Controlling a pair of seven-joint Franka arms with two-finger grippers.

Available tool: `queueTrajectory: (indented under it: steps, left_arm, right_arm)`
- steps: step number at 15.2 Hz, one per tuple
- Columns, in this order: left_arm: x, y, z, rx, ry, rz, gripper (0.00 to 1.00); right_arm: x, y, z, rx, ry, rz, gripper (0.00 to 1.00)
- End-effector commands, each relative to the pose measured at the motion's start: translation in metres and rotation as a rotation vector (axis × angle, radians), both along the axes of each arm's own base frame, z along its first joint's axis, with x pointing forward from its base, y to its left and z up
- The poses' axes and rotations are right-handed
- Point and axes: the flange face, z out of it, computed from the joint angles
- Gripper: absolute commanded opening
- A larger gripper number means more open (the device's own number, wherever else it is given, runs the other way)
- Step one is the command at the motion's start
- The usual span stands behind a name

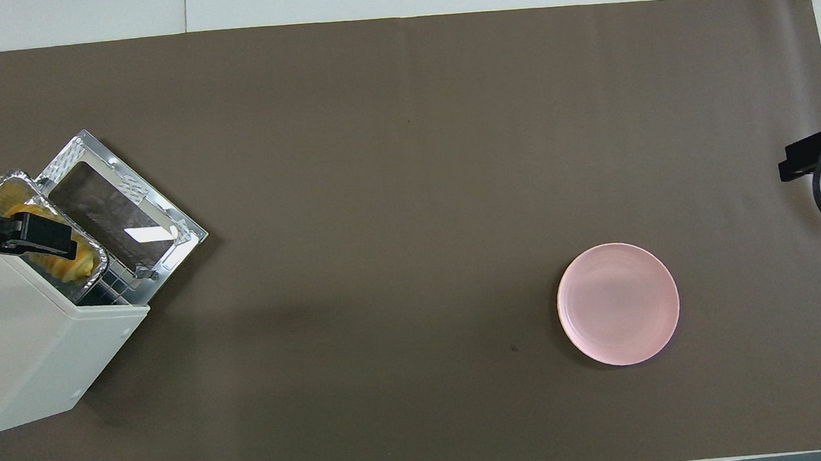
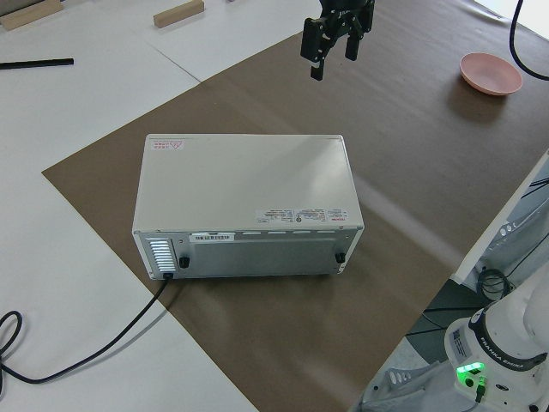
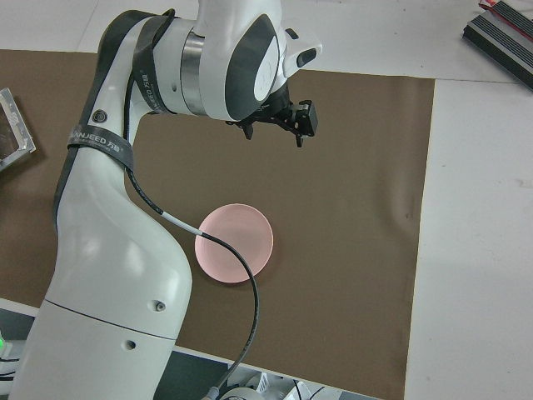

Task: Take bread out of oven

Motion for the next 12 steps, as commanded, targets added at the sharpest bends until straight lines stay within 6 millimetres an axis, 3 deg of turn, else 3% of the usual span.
queueTrajectory:
  steps: [1, 4, 5, 7, 12]
  left_arm:
    - [-0.001, 0.009, 0.007, 0.003, -0.024, 0.017, 1.00]
    - [0.002, 0.017, 0.004, 0.064, -0.024, 0.017, 1.00]
    - [0.011, 0.018, -0.008, 0.064, -0.011, 0.020, 1.00]
    - [0.025, 0.012, -0.013, 0.074, -0.022, 0.060, 1.00]
    - [0.100, -0.022, -0.055, 0.144, 0.025, 0.277, 1.00]
  right_arm:
    - [-0.005, 0.000, 0.002, -0.007, 0.007, 0.005, 1.00]
    - [-0.005, 0.000, 0.002, -0.007, 0.007, 0.005, 1.00]
    - [-0.005, 0.000, 0.002, -0.007, 0.007, 0.005, 1.00]
    - [-0.006, 0.000, 0.002, -0.007, 0.009, 0.005, 1.00]
    - [-0.005, 0.000, 0.002, -0.007, 0.007, 0.005, 1.00]
